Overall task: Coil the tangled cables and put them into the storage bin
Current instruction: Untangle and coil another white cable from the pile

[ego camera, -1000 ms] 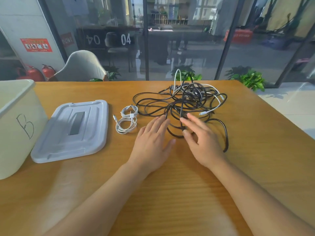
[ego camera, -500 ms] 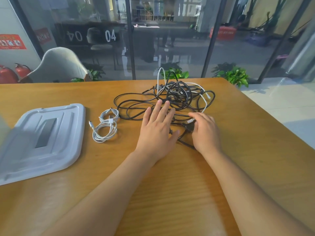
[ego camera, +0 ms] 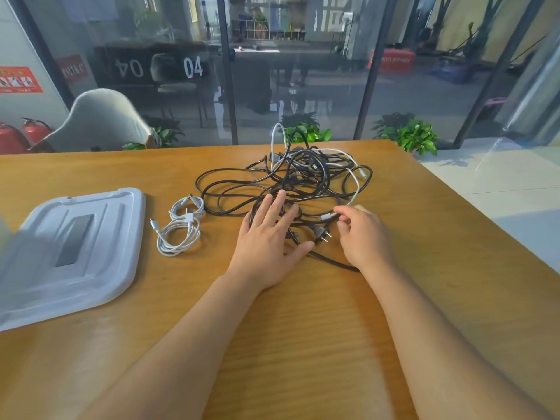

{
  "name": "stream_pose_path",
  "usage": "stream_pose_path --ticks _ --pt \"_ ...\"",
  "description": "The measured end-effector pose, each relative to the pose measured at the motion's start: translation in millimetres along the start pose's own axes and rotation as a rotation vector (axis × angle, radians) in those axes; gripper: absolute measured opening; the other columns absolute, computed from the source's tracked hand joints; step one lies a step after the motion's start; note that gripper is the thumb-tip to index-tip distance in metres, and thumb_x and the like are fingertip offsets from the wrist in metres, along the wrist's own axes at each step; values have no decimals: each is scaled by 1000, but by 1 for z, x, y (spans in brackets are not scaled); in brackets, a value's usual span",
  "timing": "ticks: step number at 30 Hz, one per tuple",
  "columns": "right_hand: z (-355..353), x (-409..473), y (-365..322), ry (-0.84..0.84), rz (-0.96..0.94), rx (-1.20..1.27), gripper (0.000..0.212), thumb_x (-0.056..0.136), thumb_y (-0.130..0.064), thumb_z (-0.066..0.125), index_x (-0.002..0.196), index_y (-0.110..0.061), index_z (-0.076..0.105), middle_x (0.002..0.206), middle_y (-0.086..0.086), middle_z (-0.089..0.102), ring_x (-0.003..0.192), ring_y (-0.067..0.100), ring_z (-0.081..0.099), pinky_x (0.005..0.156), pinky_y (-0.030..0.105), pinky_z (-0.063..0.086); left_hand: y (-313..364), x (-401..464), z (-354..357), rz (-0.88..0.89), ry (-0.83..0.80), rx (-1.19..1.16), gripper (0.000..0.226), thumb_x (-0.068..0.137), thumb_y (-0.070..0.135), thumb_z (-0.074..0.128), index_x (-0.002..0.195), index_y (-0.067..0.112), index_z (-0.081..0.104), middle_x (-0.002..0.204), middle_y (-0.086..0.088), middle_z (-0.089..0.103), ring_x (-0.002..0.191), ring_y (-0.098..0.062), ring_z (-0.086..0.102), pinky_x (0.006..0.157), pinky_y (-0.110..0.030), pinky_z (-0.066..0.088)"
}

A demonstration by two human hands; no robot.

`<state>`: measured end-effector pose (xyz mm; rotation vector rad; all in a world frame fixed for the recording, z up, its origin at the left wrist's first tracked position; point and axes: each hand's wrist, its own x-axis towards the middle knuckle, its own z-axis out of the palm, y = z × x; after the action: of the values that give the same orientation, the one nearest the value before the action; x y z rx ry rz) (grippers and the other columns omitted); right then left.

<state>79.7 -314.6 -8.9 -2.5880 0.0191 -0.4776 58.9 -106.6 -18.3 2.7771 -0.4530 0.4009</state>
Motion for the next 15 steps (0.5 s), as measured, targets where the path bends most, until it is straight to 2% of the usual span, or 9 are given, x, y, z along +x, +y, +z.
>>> stream_pose_path --ticks 4,8,10,12,13,15 --pt "-3 1 2 -9 61 -21 25 103 -20 60 126 -24 69 114 -3 65 107 21 60 75 29 41 2 -5 -2 -21 -19 -35 89 89 84 35 163 35 22 174 10 -8 160 -14 -10 127 -50 9" --pt "-7 6 5 -69 91 -68 21 103 -29 60 124 -28 65 112 -1 64 103 23 60 74 30 39 2 -10 -2 -31 -22 -55 87 90 81 41 163 36 22 174 11 -8 160 -14 -9 127 -47 8" --pt "-7 6 4 -63 83 -87 13 104 -28 60 116 -27 65 108 -2 65 97 22 59 71 31 38 2 -10 -1 -35 -20 -51 85 91 78 44 162 37 21 174 11 -8 160 -13 -8 127 -45 7" --pt "-8 4 5 -19 70 -54 4 102 -26 63 100 -27 65 96 -6 64 88 19 57 65 31 37 2 -11 -2 -36 -19 -48 84 92 77 46 162 38 20 174 12 -8 160 -13 -8 127 -44 7" --pt "-9 2 6 3 46 -17 7 101 -26 66 95 -27 66 89 -10 60 83 15 56 62 29 36 3 -11 -2 -37 -19 -50 84 93 77 46 162 38 20 174 12 -8 160 -13 -8 127 -44 8" --pt "-11 -1 9 4 -50 97 6 97 -25 71 91 -27 71 83 -13 54 76 3 51 63 22 37 2 -11 -2 -39 -19 -60 83 93 76 47 162 38 21 174 12 -7 160 -13 -7 127 -45 9"
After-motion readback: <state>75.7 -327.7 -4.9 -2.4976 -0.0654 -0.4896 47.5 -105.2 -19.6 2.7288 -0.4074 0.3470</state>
